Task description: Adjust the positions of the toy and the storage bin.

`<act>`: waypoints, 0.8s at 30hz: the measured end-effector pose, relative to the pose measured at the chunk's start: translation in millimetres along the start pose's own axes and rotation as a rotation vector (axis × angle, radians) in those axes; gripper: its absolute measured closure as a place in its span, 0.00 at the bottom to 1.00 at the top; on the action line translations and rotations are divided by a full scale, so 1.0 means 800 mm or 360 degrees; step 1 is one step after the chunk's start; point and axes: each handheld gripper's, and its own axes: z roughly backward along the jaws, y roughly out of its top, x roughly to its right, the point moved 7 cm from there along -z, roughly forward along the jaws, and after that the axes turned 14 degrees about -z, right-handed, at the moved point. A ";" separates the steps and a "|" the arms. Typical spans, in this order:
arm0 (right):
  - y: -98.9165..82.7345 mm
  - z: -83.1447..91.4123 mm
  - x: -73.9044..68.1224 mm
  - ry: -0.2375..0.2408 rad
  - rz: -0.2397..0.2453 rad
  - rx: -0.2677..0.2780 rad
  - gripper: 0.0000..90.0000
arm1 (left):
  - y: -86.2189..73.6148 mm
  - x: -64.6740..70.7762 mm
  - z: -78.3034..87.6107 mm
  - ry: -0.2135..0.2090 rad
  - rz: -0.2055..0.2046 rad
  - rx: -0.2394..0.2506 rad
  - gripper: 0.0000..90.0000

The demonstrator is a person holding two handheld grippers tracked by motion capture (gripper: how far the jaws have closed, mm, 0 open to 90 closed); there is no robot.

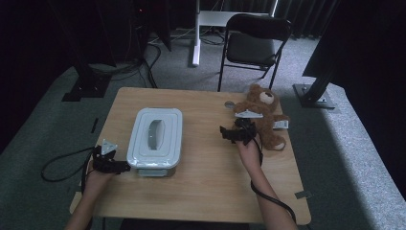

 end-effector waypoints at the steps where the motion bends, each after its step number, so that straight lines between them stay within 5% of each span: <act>1: -0.001 -0.002 -0.004 0.0010 0.0001 -0.0005 0.14 | 0.002 -0.001 -0.002 -0.0004 0.0005 0.0007 0.01; 7: -0.011 -0.030 -0.039 0.0152 0.0011 -0.0098 0.14 | 0.011 -0.004 -0.012 -0.0015 -0.0035 -0.0011 0.01; 15: -0.037 -0.069 -0.075 0.0243 -0.0020 -0.0196 0.14 | 0.020 -0.005 -0.020 -0.0040 -0.0036 -0.0009 0.01; 24: -0.045 -0.072 -0.103 0.0357 0.0021 -0.0221 0.14 | 0.034 0.020 -0.018 -0.0082 -0.0081 0.0017 0.01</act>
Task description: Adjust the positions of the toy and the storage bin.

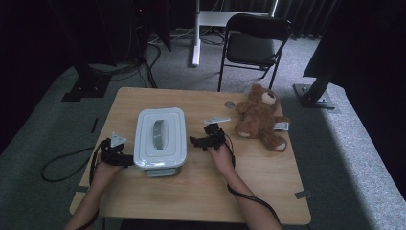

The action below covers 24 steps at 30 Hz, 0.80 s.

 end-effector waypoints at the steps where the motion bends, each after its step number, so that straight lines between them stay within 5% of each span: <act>1: 0.000 0.001 0.000 0.0009 -0.0004 0.0007 0.14 | 0.002 0.004 0.000 -0.0009 -0.0014 -0.0003 0.01; 8: -0.002 0.001 0.005 0.0054 -0.0013 -0.0041 0.14 | 0.015 0.023 -0.003 -0.0030 -0.0033 0.0014 0.01; 12: -0.008 0.002 0.009 0.0157 -0.0042 -0.0106 0.14 | 0.020 0.032 -0.003 -0.0028 -0.0070 0.0007 0.01; 24: -0.025 0.031 0.030 0.0175 0.0018 -0.0121 0.15 | 0.038 0.074 0.002 -0.0092 -0.0198 -0.0004 0.01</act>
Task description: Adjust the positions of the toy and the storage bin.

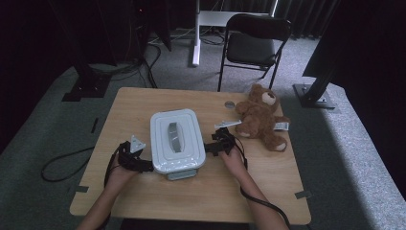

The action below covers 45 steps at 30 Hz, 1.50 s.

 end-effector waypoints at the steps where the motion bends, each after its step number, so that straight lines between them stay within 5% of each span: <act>1: -0.002 0.003 0.002 -0.0020 0.0018 -0.0003 0.15 | 0.003 0.006 0.000 -0.0023 -0.0007 0.0008 0.01; 5: -0.008 0.016 0.009 -0.0127 0.0101 0.0022 0.17 | 0.014 0.032 0.003 -0.0107 -0.0062 0.0024 0.01; 10: -0.017 0.027 0.018 -0.0099 0.0059 0.0023 0.17 | 0.023 0.050 0.009 -0.0139 -0.0075 0.0047 0.01; 16: -0.026 0.043 0.022 -0.0096 0.0106 0.0037 0.17 | 0.029 0.066 0.012 -0.0165 -0.0120 0.0050 0.01; 29: -0.034 0.074 0.038 -0.0121 0.0150 0.0083 0.17 | 0.040 0.100 0.004 -0.0290 -0.0090 0.0102 0.01; 34: -0.043 0.077 0.044 -0.0129 0.0153 0.0093 0.14 | 0.040 0.103 0.008 -0.0355 -0.0073 0.0151 0.01; 39: -0.051 0.085 0.049 -0.0175 0.0187 0.0138 0.14 | 0.030 0.092 0.015 -0.0293 -0.0109 0.0181 0.01; 45: -0.065 0.100 0.057 -0.0201 0.0191 0.0165 0.14 | 0.014 0.077 0.022 -0.0246 -0.0023 0.0163 0.01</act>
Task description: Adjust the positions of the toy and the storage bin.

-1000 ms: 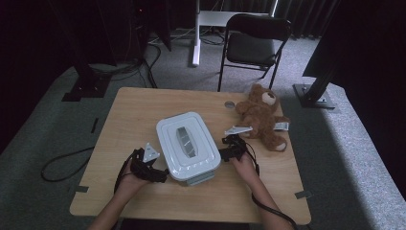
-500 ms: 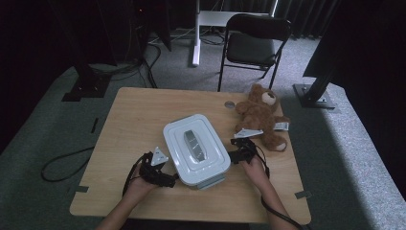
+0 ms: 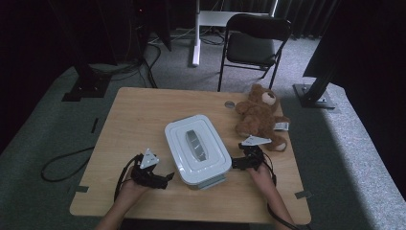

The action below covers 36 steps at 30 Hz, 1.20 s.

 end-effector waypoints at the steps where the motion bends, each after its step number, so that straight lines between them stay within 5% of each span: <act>1: 0.000 0.000 0.000 0.0000 0.0000 0.0000 0.14 | 0.000 0.000 0.000 0.0000 0.0000 0.0000 0.01; 3: -0.011 0.008 0.004 -0.0036 0.0013 0.0005 0.14 | -0.011 -0.006 0.002 0.0040 0.0004 -0.0050 0.01; 7: -0.030 0.019 0.007 -0.0084 0.0038 0.0021 0.14 | -0.023 -0.006 0.007 -0.0017 0.0085 -0.0086 0.01; 13: -0.053 0.036 0.013 -0.0146 0.0032 0.0044 0.14 | -0.033 -0.005 0.012 -0.0039 0.0111 -0.0145 0.01; 19: -0.072 0.054 0.025 -0.0190 -0.0006 0.0040 0.14 | -0.027 -0.007 0.032 -0.0014 0.0081 -0.0065 0.01; 24: -0.087 0.067 0.040 -0.0277 -0.0037 0.0045 0.14 | -0.017 -0.013 0.056 -0.0032 0.0142 0.0054 0.01; 29: -0.094 0.077 0.053 -0.0363 -0.0050 0.0035 0.14 | -0.012 -0.018 0.074 0.0041 0.0052 -0.0114 0.01; 36: -0.101 0.083 0.068 -0.0428 -0.0090 0.0022 0.14 | 0.024 -0.008 0.084 -0.0006 -0.0010 -0.0104 0.01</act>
